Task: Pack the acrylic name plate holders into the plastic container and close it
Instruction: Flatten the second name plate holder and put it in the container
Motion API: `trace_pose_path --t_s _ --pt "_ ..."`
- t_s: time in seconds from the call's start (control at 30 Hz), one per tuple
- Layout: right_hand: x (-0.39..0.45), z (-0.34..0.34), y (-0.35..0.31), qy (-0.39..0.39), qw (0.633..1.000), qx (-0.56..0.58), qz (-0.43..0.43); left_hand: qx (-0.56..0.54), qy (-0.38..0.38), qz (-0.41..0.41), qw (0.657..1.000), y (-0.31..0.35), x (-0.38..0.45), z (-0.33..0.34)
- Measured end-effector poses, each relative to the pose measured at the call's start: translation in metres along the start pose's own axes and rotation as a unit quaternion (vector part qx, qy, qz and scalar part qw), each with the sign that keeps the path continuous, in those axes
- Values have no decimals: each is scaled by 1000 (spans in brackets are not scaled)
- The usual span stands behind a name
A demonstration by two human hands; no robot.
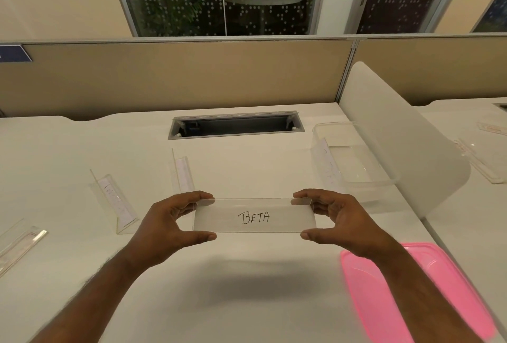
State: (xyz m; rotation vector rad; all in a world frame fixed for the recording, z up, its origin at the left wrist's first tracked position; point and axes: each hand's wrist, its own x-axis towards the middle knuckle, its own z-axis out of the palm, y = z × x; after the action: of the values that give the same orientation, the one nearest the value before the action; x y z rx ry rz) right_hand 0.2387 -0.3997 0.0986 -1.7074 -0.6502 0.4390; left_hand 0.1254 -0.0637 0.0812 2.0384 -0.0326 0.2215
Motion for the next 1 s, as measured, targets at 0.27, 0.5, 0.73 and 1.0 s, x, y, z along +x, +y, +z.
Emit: trace_pose_path --t_s 0.27,0.5,0.73,1.0 --pt "0 -24 4 24 999 -10 -18 1 -1 9 1000 -1 19 19" --pt "-6 -67 1 152 987 -23 -42 103 74 -99 987 -29 41 69" --pt "-6 -108 3 307 947 -93 -32 305 16 -107 946 -72 80 127" --pt "4 -135 20 402 889 -217 22 393 -9 -107 913 -101 100 157"
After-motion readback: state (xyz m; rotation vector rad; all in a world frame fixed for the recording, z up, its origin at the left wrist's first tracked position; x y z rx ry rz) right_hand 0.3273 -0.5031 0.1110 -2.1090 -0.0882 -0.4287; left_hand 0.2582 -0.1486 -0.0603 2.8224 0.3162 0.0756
